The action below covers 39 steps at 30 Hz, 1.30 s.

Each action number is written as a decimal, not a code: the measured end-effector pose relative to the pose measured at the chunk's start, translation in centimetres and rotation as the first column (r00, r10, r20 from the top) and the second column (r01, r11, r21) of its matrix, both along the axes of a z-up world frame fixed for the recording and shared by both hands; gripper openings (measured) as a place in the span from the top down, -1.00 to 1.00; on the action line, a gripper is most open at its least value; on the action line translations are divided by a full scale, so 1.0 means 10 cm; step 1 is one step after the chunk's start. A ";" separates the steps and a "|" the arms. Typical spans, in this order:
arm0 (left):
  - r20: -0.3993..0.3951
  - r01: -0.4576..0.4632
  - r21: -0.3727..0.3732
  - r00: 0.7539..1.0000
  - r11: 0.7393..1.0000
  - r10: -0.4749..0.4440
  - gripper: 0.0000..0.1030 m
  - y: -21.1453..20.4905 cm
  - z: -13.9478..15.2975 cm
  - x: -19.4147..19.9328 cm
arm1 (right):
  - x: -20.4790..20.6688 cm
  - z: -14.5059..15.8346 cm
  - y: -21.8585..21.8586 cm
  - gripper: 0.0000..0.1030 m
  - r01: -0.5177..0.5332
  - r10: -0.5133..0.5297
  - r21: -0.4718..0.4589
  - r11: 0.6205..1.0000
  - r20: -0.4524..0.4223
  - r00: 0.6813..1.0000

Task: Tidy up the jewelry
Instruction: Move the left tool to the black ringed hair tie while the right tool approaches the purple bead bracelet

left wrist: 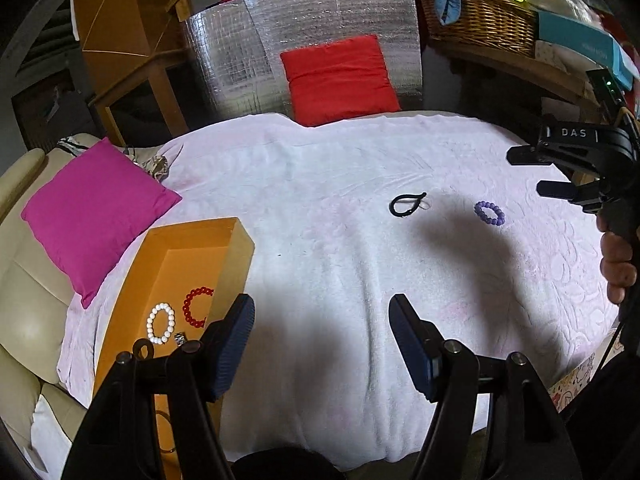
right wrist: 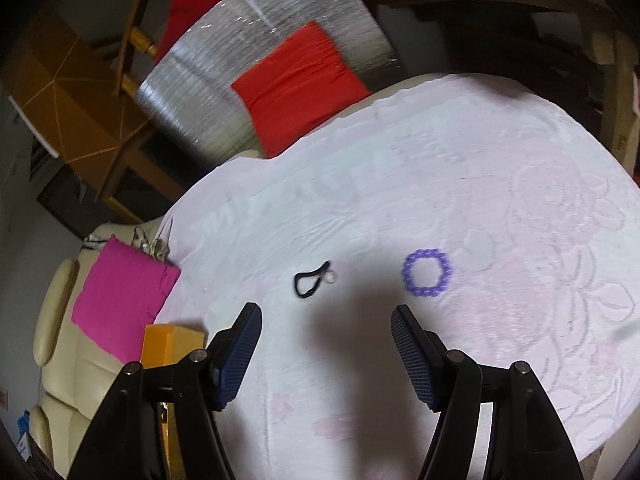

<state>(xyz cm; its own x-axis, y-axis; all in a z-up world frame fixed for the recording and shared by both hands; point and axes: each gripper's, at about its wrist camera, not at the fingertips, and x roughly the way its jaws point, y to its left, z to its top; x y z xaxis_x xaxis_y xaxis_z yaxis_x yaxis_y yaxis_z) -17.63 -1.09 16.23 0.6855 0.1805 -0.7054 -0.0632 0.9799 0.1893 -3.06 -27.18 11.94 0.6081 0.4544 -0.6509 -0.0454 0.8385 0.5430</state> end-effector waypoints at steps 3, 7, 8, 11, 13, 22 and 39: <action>-0.009 0.005 0.007 1.000 1.000 -0.004 -0.37 -0.05 -0.02 0.03 | 0.01 -0.03 -0.11 -0.38 0.023 -0.023 0.005 1.000 -0.015 1.000; -0.021 0.015 0.020 1.000 1.000 -0.015 -0.37 -0.12 -0.06 0.08 | 0.06 -0.09 -0.21 -0.38 0.043 -0.043 0.008 0.999 -0.039 0.998; -0.025 0.018 0.023 1.000 1.000 -0.017 -0.37 -0.13 -0.07 0.09 | 0.07 -0.11 -0.23 -0.38 0.046 -0.046 0.008 0.999 -0.044 0.998; -0.039 0.024 0.032 0.999 0.999 -0.023 -0.37 -0.17 -0.12 0.15 | 0.09 -0.16 -0.29 -0.38 0.051 -0.050 0.012 0.999 -0.056 0.997; -0.049 0.027 0.037 0.998 0.999 -0.025 -0.37 -0.19 -0.16 0.21 | 0.11 -0.19 -0.33 -0.38 0.060 -0.059 0.012 0.998 -0.064 0.996; -0.122 0.022 0.023 0.992 0.999 -0.019 -0.37 -0.16 -0.47 0.62 | 0.34 -0.59 -0.52 -0.33 0.060 -0.052 0.051 0.997 -0.143 0.988; -0.150 0.002 -0.065 0.989 0.998 -0.012 -0.37 -0.25 -0.94 1.83 | 0.73 -0.92 -0.20 -0.21 0.000 -0.035 -0.179 0.984 -0.194 0.980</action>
